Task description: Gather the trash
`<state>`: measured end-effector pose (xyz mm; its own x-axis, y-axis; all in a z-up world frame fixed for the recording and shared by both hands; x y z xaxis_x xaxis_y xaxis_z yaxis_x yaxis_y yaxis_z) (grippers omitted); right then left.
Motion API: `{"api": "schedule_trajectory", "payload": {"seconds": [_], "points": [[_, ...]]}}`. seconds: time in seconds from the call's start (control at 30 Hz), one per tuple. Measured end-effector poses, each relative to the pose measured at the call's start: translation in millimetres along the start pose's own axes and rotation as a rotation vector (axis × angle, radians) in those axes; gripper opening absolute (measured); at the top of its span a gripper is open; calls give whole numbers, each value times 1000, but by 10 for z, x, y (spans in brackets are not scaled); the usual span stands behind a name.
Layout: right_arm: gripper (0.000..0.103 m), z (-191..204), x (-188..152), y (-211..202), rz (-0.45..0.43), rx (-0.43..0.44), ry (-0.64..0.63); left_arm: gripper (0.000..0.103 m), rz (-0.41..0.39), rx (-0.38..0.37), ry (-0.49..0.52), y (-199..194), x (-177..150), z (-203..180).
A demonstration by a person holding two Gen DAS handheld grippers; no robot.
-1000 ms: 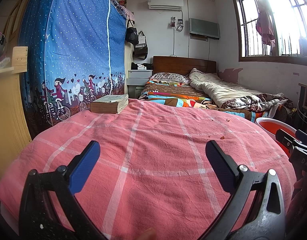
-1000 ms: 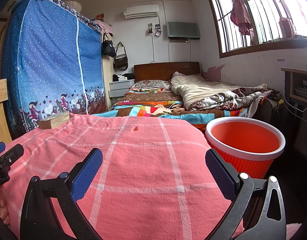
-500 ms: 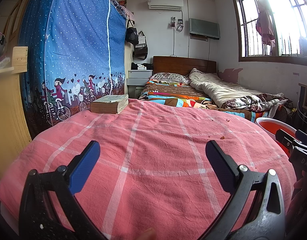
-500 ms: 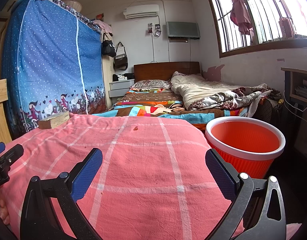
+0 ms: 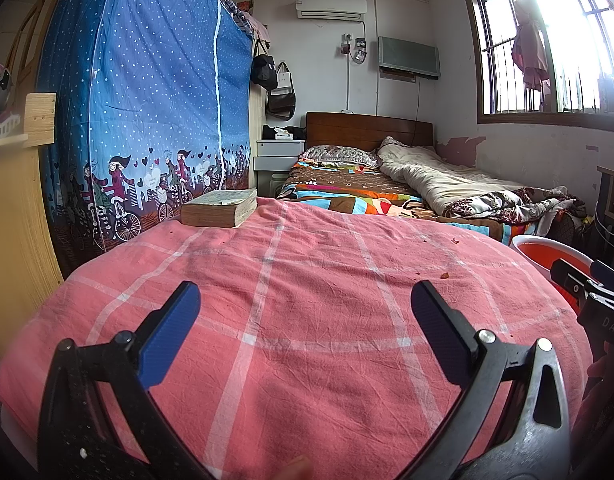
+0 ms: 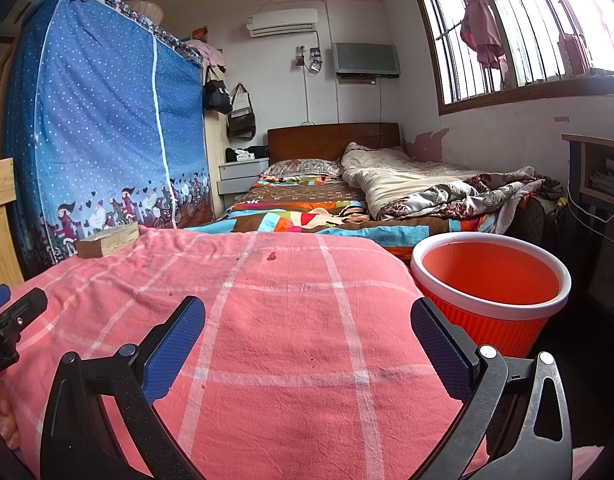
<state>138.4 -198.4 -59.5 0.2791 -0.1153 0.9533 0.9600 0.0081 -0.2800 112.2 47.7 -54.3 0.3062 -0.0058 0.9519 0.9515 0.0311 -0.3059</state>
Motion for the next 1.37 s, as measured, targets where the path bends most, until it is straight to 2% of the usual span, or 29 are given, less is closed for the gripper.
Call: {"api": "schedule_trajectory", "payload": {"seconds": [0.77, 1.37], "points": [[103, -2, -17, 2, 3, 1, -2, 89, -2, 6, -15, -5, 17, 24], [103, 13, -67, 21, 8, 4, -6, 89, -8, 21, 15, -25, 19, 0]]}}
Point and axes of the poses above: each gripper's, at about its wrist camera, not at the fingertips, and y roughly the way its jaws point, z to its left, x to its top, the point moved 8 cm from there along y, roughly the way its jaws point, and after that the axes turned 3 degrees about y, right-handed, at the moved point
